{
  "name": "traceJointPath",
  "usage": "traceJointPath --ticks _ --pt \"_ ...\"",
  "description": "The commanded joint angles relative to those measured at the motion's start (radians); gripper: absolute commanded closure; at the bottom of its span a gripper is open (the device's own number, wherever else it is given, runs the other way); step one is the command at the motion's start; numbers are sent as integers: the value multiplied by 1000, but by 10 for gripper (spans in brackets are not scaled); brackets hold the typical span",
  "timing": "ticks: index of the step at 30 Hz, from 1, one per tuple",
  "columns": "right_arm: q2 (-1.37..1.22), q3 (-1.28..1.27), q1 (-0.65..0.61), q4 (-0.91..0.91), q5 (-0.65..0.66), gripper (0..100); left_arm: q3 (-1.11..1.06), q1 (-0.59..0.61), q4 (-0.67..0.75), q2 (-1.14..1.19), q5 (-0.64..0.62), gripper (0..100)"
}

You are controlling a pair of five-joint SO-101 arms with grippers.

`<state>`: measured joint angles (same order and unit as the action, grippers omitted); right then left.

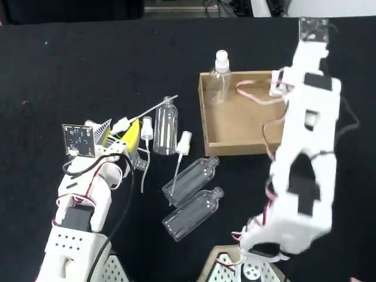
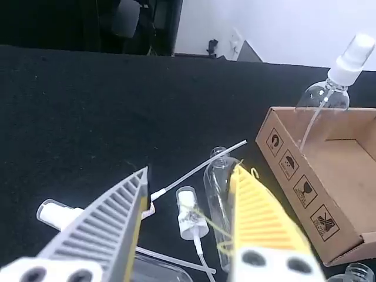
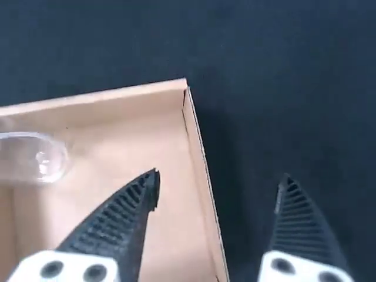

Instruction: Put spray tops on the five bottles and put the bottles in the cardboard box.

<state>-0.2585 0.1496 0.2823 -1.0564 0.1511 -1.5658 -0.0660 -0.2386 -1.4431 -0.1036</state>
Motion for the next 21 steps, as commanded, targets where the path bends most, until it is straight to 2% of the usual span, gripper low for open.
traceJointPath --ticks 1,13,15,18,21 --pt "-177 315 15 -104 40 766 8 5 23 -11 12 780" --pt "-602 777 98 -276 58 789 8 5 23 -11 12 780" --pt "-644 823 121 -292 58 849 8 5 23 -11 12 780" --pt "-688 889 153 -324 58 992 8 5 23 -11 12 780" --pt "-710 958 176 -373 58 978 8 5 23 -11 12 780"
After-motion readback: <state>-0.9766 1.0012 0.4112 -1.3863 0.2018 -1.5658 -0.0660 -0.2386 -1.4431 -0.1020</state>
